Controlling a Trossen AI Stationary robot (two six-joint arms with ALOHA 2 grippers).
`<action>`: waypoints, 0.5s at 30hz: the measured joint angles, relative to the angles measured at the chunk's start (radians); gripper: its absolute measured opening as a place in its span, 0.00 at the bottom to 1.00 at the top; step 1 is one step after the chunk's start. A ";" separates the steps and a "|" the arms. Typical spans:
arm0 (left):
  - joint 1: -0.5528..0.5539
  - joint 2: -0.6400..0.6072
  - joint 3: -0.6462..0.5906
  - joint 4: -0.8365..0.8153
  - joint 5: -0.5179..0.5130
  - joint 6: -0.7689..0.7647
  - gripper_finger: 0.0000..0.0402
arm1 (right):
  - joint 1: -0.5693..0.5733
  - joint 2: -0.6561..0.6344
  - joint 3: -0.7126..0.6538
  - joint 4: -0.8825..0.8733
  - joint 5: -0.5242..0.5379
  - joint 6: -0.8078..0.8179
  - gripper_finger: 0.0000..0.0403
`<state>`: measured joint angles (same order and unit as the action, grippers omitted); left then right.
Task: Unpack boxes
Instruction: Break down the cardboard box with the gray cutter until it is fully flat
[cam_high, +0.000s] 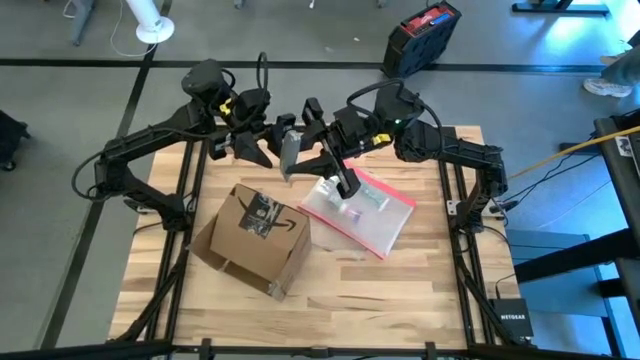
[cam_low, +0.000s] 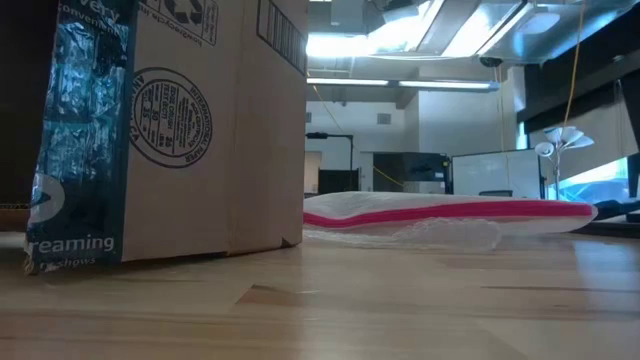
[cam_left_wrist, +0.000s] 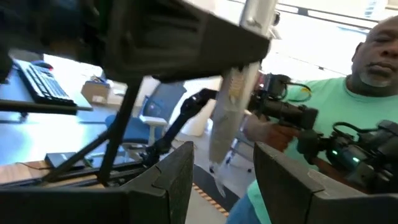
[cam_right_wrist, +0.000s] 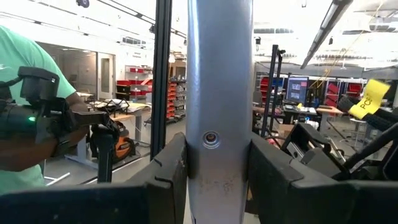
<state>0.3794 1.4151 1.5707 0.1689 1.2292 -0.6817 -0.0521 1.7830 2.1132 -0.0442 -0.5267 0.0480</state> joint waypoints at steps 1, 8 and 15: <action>0.000 -0.002 0.000 -0.008 0.010 0.000 0.39 | 0.000 0.000 0.001 0.001 -0.005 0.000 0.31; -0.030 -0.004 0.000 -0.032 0.032 0.011 0.39 | -0.001 -0.007 0.054 -0.007 -0.030 0.003 0.31; -0.037 -0.004 0.000 -0.011 0.009 0.035 0.39 | -0.001 -0.009 0.080 -0.011 -0.061 0.058 0.31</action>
<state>0.3420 1.4109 1.5707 0.1578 1.2381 -0.6468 -0.0528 1.7737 2.1935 -0.0552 -0.5879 0.1060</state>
